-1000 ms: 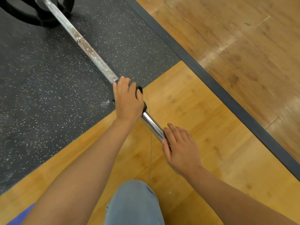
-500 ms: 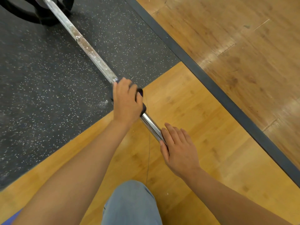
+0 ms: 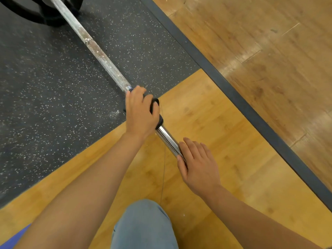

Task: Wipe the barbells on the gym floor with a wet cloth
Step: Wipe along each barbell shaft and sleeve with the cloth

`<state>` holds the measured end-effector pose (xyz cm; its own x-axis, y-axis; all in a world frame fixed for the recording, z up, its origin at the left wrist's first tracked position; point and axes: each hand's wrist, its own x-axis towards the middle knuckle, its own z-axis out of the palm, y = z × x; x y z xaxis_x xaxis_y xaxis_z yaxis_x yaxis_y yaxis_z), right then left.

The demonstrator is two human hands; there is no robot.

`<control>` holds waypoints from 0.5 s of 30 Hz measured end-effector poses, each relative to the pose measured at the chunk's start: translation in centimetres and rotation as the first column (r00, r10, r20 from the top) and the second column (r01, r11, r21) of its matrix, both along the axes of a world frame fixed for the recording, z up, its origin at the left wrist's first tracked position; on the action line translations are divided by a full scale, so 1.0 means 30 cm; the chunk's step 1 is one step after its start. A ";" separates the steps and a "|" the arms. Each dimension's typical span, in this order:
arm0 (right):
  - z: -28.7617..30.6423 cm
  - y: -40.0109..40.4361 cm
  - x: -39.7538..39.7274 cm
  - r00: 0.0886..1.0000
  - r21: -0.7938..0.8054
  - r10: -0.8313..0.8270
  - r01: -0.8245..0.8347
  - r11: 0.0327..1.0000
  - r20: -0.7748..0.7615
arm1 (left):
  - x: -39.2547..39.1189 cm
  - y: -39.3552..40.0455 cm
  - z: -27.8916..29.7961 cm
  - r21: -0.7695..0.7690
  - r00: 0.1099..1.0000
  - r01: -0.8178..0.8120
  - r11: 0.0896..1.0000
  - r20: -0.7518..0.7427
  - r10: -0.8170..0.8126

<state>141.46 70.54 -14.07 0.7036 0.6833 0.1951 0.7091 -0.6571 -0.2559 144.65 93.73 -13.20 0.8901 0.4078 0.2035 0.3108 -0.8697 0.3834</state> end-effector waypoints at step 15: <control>-0.002 0.006 -0.003 1.000 -0.032 0.015 -0.015 0.999 -0.003 | 0.043 0.113 0.008 0.134 0.998 0.054 0.989 -0.031 -0.051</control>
